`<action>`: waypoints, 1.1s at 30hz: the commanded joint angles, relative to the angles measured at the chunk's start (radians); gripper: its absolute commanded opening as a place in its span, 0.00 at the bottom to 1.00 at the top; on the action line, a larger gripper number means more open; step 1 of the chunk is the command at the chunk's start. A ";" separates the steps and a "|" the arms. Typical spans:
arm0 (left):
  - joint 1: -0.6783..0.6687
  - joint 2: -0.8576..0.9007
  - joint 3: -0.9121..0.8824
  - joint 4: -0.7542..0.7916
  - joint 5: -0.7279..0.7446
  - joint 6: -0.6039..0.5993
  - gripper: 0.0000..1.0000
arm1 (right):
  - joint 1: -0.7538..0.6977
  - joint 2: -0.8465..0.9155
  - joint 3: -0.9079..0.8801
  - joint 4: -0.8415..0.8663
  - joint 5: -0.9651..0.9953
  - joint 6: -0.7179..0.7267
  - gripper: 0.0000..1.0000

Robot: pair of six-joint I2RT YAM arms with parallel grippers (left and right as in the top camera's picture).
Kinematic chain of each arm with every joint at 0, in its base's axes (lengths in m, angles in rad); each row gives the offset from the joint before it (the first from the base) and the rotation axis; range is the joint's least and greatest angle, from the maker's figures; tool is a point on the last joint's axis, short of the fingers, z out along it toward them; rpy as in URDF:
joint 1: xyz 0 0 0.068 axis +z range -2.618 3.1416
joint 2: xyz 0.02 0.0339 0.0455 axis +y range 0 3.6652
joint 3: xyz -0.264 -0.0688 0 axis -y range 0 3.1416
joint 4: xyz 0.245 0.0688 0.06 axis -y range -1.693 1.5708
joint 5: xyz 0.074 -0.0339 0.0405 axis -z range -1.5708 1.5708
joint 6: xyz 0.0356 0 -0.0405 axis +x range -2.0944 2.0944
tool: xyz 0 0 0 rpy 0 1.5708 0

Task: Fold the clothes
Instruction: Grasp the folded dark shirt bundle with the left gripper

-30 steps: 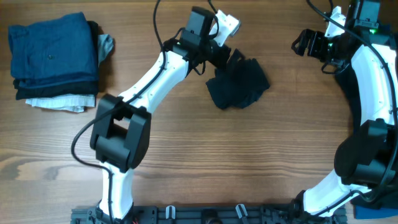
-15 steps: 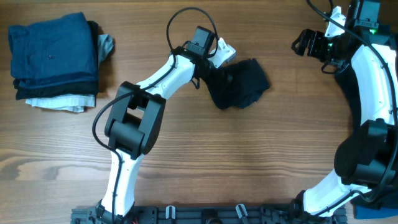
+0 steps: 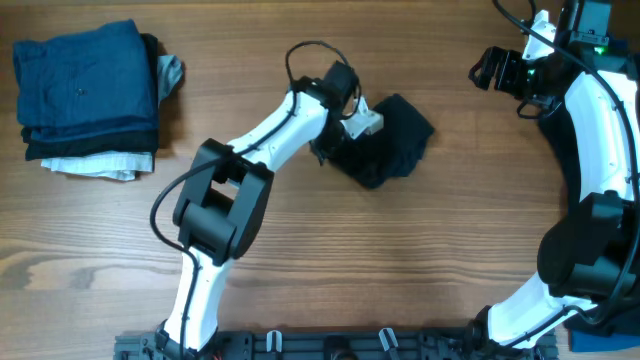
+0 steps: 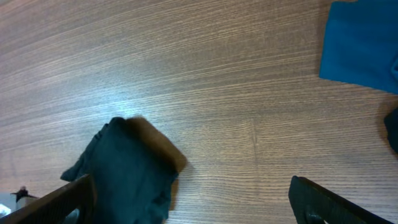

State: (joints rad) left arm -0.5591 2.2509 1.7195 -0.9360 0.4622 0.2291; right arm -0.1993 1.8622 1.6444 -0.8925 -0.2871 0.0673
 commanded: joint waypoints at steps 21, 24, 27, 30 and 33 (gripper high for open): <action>-0.010 0.035 -0.019 0.377 -0.155 0.157 1.00 | 0.002 0.006 -0.006 0.002 0.006 0.014 1.00; -0.014 0.072 -0.019 0.383 -0.156 0.151 1.00 | 0.002 0.006 -0.006 0.002 0.006 0.014 1.00; -0.029 0.114 -0.019 0.378 -0.157 0.130 1.00 | 0.002 0.006 -0.006 0.002 0.006 0.014 1.00; -0.037 0.124 -0.019 0.378 -0.165 0.129 0.96 | 0.002 0.006 -0.006 0.002 0.006 0.013 1.00; -0.034 0.114 -0.019 0.365 -0.179 0.121 0.20 | 0.002 0.006 -0.006 0.002 0.006 0.013 1.00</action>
State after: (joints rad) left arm -0.5846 2.3085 1.7180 -0.5457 0.3248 0.3542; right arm -0.1993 1.8622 1.6444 -0.8925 -0.2871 0.0673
